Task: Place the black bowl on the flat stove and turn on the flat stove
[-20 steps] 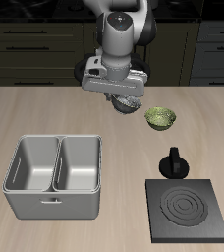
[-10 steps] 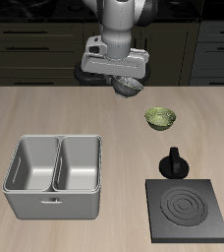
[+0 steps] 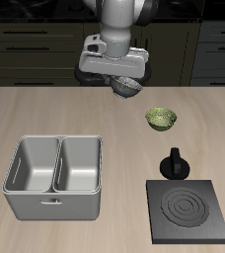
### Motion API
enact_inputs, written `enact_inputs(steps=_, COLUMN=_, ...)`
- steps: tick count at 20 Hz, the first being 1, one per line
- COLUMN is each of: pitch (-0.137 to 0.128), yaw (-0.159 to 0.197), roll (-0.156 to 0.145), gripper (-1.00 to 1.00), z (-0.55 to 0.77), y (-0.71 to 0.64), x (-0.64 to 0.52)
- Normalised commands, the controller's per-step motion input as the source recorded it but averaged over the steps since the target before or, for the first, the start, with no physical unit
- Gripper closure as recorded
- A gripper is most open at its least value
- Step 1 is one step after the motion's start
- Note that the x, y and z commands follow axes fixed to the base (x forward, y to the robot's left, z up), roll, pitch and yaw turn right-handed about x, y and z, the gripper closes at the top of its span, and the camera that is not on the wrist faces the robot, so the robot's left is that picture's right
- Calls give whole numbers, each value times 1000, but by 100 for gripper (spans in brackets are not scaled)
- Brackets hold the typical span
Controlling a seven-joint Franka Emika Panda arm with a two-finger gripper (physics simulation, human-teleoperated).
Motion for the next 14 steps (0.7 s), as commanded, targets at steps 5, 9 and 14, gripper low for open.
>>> enact_inputs(steps=5, pitch=-6, yaw=61, roll=0, gripper=100, z=256, y=169, x=512)
enact_inputs(steps=9, pitch=-1, yaw=35, roll=41, gripper=100, z=171, y=259, x=404)
enact_inputs(steps=14, pitch=6, yaw=20, roll=41, gripper=100, z=143, y=250, x=369)
